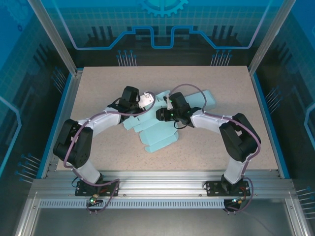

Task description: Fold the paper box

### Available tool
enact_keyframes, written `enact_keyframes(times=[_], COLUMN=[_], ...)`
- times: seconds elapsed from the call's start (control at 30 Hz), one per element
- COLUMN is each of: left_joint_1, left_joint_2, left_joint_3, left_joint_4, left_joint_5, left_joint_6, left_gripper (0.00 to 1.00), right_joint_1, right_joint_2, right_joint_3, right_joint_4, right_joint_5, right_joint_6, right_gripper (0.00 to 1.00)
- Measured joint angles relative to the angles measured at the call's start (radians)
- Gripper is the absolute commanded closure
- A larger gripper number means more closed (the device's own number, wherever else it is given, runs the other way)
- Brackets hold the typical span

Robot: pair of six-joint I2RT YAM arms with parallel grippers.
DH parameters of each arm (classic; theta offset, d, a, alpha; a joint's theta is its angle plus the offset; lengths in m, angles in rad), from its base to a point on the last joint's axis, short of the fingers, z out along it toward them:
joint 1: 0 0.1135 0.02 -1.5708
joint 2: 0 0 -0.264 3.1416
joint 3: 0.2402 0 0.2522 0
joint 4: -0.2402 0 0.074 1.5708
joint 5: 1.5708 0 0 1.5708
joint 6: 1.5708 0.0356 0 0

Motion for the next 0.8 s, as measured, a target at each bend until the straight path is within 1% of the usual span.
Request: enact_keyframes(times=[0.1,0.17,0.3,0.4,0.6,0.7,0.8], left_joint_1=[-0.017,-0.031,-0.05,-0.059,-0.085,-0.094,-0.095], left_joint_2=[-0.014,-0.028,-0.034,-0.034,-0.034,-0.034,-0.034], left_joint_3=[-0.068,-0.109,-0.142,-0.153,-0.185,-0.198,-0.204], left_joint_4=[0.108,0.178,0.29,0.351,0.454,0.488,0.509], left_joint_5=[-0.024,-0.044,-0.085,-0.113,-0.143,-0.149,-0.156], left_joint_6=[0.051,0.093,0.174,0.229,0.306,0.329,0.348], left_gripper=[1.0,1.0,1.0,1.0,1.0,1.0,1.0], right_joint_1=[-0.034,-0.071,-0.14,-0.188,-0.325,-0.383,-0.41], right_joint_2=[-0.048,-0.108,-0.22,-0.268,-0.246,-0.19,-0.117], right_joint_3=[0.0,0.0,0.0,0.0,-0.024,-0.025,-0.014], right_joint_4=[-0.035,-0.054,-0.07,-0.084,-0.087,-0.084,-0.087], right_joint_5=[-0.023,-0.04,-0.062,-0.073,-0.139,-0.186,-0.228], right_joint_6=[-0.018,-0.031,-0.046,-0.048,-0.035,-0.033,-0.042], right_gripper=[0.51,0.5,0.47,0.48,0.55,0.56,0.57])
